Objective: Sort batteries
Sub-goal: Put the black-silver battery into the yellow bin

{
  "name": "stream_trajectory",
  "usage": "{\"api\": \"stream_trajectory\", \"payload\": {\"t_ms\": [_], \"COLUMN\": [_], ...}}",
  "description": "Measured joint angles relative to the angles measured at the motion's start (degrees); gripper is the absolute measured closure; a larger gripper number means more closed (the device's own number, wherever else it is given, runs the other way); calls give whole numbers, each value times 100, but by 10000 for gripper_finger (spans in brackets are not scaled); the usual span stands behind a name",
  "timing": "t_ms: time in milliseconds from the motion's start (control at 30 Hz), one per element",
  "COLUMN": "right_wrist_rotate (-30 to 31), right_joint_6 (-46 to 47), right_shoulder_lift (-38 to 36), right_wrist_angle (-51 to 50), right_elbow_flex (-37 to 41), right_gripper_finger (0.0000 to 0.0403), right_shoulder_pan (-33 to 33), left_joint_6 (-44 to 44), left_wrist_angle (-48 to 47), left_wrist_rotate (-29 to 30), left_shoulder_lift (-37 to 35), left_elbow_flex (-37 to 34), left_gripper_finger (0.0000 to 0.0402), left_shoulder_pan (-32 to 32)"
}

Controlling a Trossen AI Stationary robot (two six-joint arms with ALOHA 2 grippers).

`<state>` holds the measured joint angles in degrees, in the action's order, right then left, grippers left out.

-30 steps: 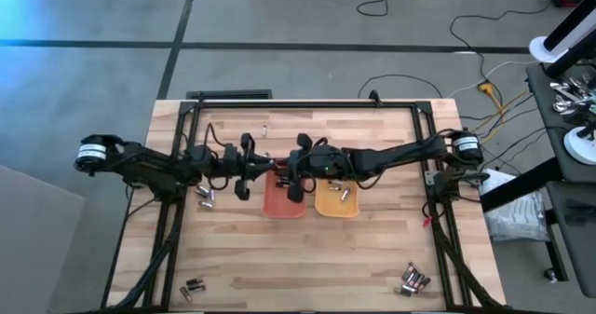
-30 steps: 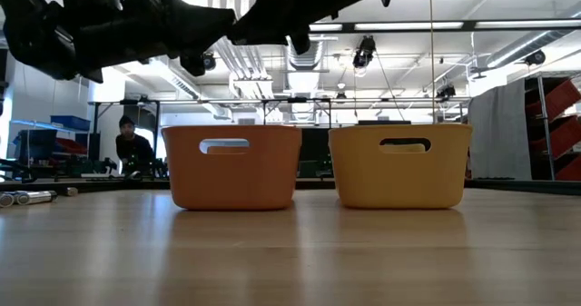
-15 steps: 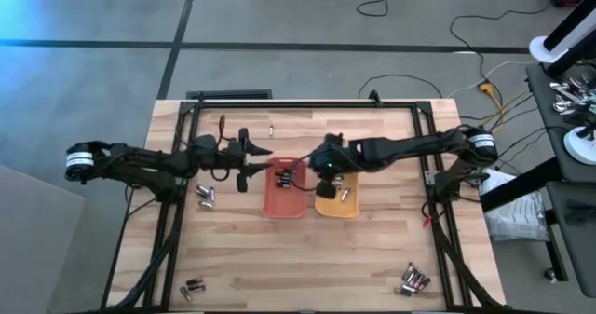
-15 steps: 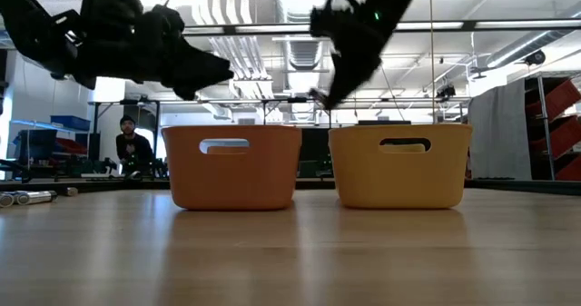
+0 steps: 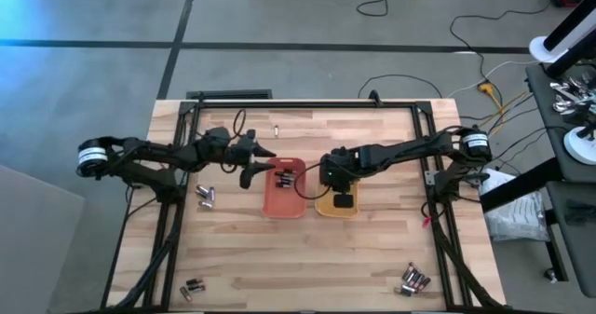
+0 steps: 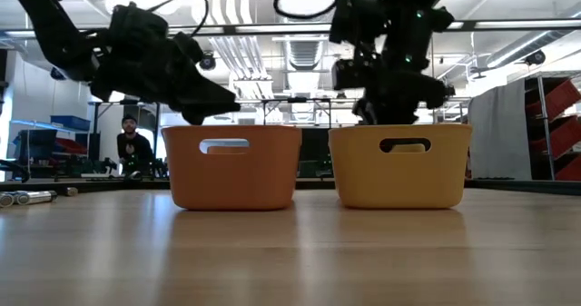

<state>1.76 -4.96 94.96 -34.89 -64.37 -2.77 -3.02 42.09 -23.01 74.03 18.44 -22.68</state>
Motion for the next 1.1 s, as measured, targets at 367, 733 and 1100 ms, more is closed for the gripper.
{"api": "stream_trajectory", "payload": {"t_ms": [367, 733, 1100], "right_wrist_rotate": [-37, -26, 426], "right_joint_6": [190, 189, -115], "right_shoulder_lift": [0, -110, -1061], "right_wrist_angle": [236, 48, -46], "right_elbow_flex": [460, 536, 644], "right_gripper_finger": [343, 219, 176], "right_shoulder_pan": [-90, -291, -328], "left_joint_6": [-835, -1309, -2165], "left_wrist_angle": [-41, -3870, -5358], "left_wrist_rotate": [345, 2343, 2897], "left_shoulder_lift": [757, 2139, 3581], "left_elbow_flex": [656, 3155, 4868], "left_gripper_finger": [238, 192, 191], "left_shoulder_pan": [-373, -894, -1211]}}
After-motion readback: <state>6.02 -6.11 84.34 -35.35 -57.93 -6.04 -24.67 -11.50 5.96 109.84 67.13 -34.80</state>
